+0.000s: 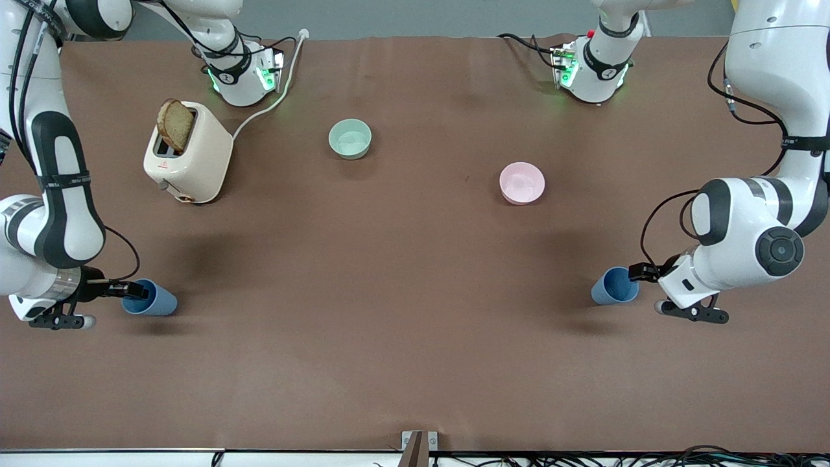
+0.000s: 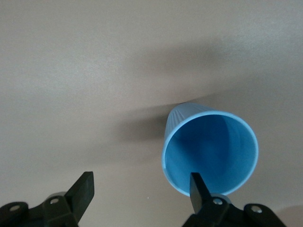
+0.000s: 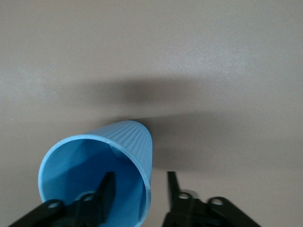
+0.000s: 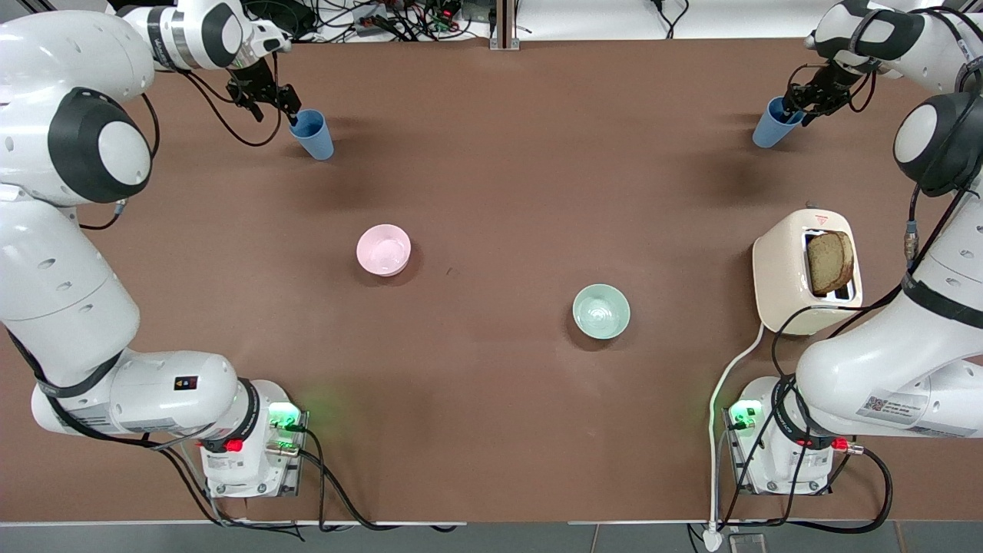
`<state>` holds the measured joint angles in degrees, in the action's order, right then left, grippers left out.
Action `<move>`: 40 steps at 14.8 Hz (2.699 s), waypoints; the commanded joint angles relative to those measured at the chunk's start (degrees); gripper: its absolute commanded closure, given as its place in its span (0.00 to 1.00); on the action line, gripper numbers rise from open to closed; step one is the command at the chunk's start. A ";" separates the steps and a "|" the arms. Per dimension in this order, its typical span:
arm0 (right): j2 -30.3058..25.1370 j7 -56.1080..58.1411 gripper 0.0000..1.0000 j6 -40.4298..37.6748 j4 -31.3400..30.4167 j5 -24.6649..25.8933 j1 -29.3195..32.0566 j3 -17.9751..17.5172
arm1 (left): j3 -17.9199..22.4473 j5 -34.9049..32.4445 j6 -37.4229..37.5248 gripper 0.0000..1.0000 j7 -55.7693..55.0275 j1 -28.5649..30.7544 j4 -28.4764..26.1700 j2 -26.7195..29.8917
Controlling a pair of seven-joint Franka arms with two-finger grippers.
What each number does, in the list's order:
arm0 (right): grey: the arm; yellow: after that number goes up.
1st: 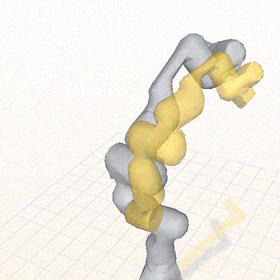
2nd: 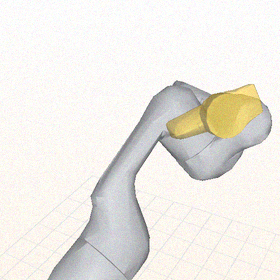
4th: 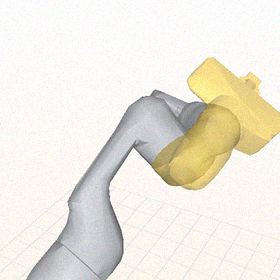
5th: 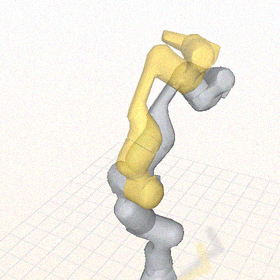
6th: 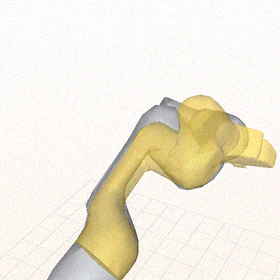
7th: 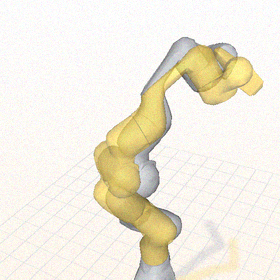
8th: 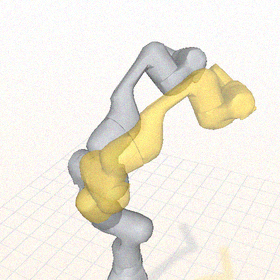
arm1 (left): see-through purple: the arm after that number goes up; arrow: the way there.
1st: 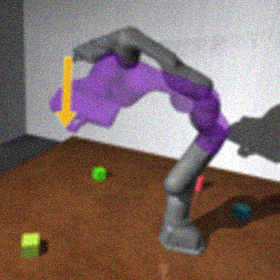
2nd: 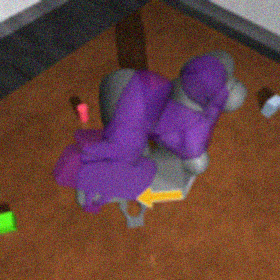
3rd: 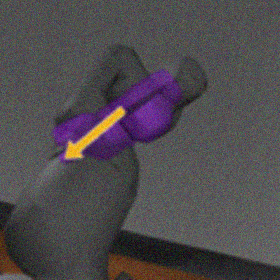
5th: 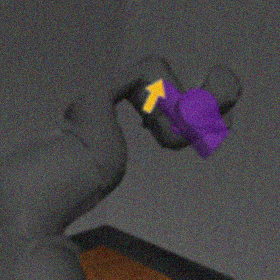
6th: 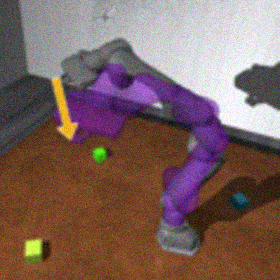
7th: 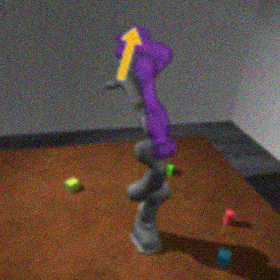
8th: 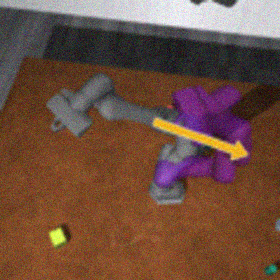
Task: Stack blue cups with both arms
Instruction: 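Close the right gripper on its blue cup while the left gripper grasps the other, then lift the blue cup with the right gripper while the left gripper holds its cup, then carry the blue cup with the left gripper to the table middle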
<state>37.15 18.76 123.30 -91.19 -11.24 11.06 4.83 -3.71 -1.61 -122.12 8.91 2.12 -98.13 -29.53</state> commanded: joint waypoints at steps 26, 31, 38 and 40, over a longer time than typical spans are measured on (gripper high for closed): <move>-41.19 -19.02 0.95 -39.62 -1.88 9.75 -7.72 -1.40 | -3.05 -0.06 -4.18 1.00 -1.44 -0.01 -2.15 1.39; -41.37 -19.02 0.95 -39.10 -1.89 8.87 -7.28 -1.14 | -12.60 0.12 -0.84 1.00 -10.63 -0.10 -1.37 8.00; -40.67 -19.02 0.95 -39.09 0.22 8.34 -7.10 -0.96 | -26.52 -0.14 -1.10 0.99 -44.56 -4.03 -1.19 5.54; -40.67 -19.02 0.95 -39.18 0.22 8.34 -7.19 -0.96 | -26.52 -0.41 -2.24 0.99 -51.42 -8.86 -0.93 4.23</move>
<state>-2.57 0.55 84.44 -90.62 -2.50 3.59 4.20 -30.03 -1.37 -123.32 -36.62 -3.44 -99.57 -24.18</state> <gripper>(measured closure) 0.947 0.943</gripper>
